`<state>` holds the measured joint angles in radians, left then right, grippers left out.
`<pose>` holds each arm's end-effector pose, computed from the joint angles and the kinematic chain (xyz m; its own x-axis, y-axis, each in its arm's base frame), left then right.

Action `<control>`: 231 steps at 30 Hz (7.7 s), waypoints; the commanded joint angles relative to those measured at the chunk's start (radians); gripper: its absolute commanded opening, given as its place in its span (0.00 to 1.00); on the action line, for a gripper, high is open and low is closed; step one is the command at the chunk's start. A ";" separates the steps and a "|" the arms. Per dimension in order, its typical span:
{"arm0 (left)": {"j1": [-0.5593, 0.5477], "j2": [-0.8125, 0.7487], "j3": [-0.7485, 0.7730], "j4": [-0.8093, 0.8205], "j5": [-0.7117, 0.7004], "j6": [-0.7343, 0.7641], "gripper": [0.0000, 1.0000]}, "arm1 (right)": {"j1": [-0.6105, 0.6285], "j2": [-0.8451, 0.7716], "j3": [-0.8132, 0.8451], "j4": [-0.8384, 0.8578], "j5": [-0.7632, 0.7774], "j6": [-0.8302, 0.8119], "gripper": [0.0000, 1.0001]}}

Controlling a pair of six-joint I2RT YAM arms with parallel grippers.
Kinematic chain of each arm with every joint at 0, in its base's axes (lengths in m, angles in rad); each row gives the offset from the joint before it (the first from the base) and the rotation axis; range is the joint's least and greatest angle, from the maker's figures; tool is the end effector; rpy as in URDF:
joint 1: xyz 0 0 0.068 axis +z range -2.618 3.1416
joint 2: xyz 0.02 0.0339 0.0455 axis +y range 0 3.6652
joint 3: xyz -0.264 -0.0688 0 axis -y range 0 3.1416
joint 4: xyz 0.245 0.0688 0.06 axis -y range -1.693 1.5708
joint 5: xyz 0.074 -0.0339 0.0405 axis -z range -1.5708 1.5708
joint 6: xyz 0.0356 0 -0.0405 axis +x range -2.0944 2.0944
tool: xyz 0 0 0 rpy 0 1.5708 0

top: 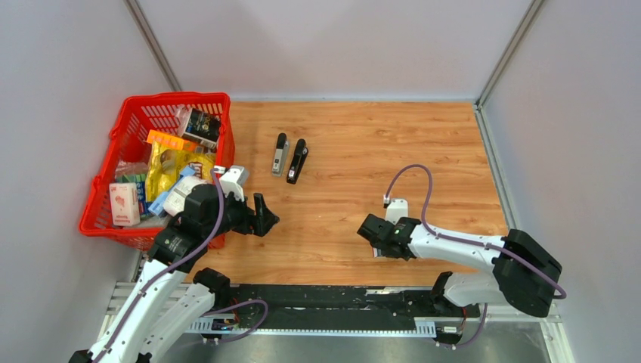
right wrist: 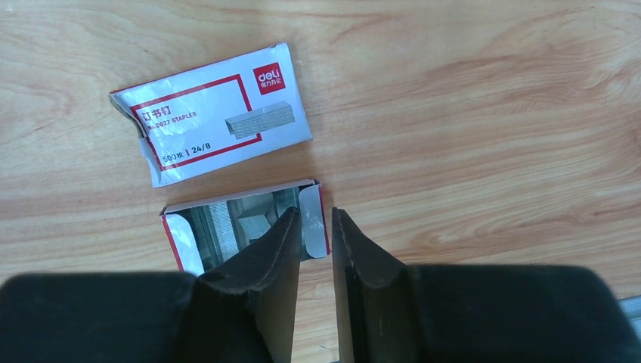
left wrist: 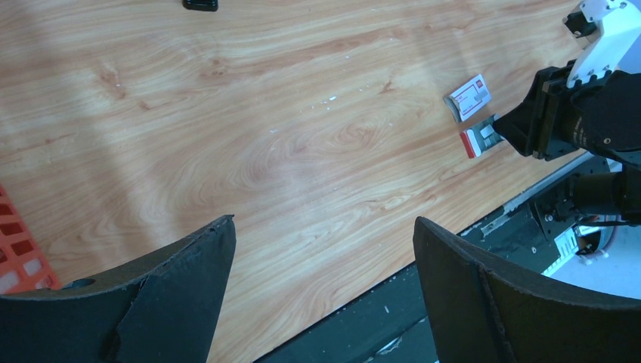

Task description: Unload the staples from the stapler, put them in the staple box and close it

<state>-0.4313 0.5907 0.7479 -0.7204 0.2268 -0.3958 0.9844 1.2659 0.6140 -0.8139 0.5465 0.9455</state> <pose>0.1104 -0.0596 0.3001 -0.6712 -0.1047 -0.7339 0.3482 0.8294 -0.4368 0.1166 0.1421 0.1605 -0.8747 -0.0648 -0.4804 0.0473 0.9749 -0.2176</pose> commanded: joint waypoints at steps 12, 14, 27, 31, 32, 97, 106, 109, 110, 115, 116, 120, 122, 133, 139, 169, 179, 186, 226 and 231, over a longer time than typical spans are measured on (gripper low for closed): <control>0.003 -0.002 -0.001 0.029 0.008 0.003 0.95 | -0.007 0.021 -0.013 0.044 -0.003 -0.001 0.14; 0.003 0.000 -0.001 0.029 0.006 0.003 0.95 | -0.006 0.020 -0.011 0.042 -0.005 -0.002 0.10; 0.003 0.000 -0.001 0.027 0.006 0.003 0.95 | -0.006 0.007 0.000 0.027 0.000 0.003 0.17; 0.003 0.000 0.002 0.029 0.006 0.003 0.95 | -0.006 -0.016 0.010 0.009 0.001 0.004 0.18; 0.003 -0.002 0.001 0.029 0.006 0.003 0.95 | -0.007 -0.020 0.013 0.001 0.000 0.003 0.18; 0.003 0.001 -0.001 0.030 0.003 0.002 0.95 | -0.024 0.023 -0.022 0.082 -0.026 0.006 0.11; 0.003 0.006 0.001 0.029 0.005 0.003 0.95 | -0.024 0.012 -0.033 0.073 -0.026 0.009 0.02; 0.003 0.012 -0.004 0.033 0.016 0.008 0.95 | -0.023 0.004 -0.039 0.070 -0.029 0.015 0.00; 0.003 0.020 -0.004 0.035 0.029 0.008 0.95 | -0.023 0.001 -0.042 0.068 -0.030 0.016 0.00; 0.003 0.043 -0.005 0.058 0.114 0.034 0.95 | -0.024 -0.023 -0.045 0.044 -0.014 0.041 0.00; 0.003 0.046 -0.010 0.062 0.121 0.035 0.95 | -0.023 -0.031 -0.045 0.033 -0.005 0.047 0.00; 0.003 0.064 -0.010 0.070 0.144 0.040 0.95 | -0.033 -0.068 -0.033 -0.022 0.018 0.062 0.00; 0.003 0.081 -0.009 0.068 0.157 0.043 0.95 | -0.038 -0.089 -0.027 -0.051 0.027 0.070 0.00; 0.000 0.176 0.002 0.096 0.160 0.002 0.95 | -0.082 -0.125 0.007 -0.136 0.038 0.107 0.00; -0.047 0.231 -0.022 0.199 0.091 -0.081 0.95 | -0.099 -0.066 0.001 -0.154 0.044 0.159 0.00; -0.351 0.785 0.016 0.515 -0.222 -0.238 0.95 | -0.325 -0.025 0.009 -0.137 0.119 0.214 0.00; -0.350 0.801 0.010 0.498 -0.337 -0.223 0.95 | -0.362 0.003 0.036 -0.051 0.116 0.107 0.00; -0.325 0.842 -0.002 0.564 -0.256 -0.239 0.77 | -0.397 0.001 0.035 -0.005 0.096 0.061 0.00; -0.397 0.930 -0.025 0.627 -0.250 -0.288 0.00 | -0.291 0.076 0.015 0.142 -0.023 -0.019 0.00; -0.397 0.887 -0.062 0.628 -0.270 -0.291 0.00 | -0.208 0.127 0.039 0.162 -0.013 -0.011 0.00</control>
<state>-0.8242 1.5333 0.7128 -0.1112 -0.0090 -0.6758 0.7212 1.3449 0.6312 -0.7071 0.5644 0.9188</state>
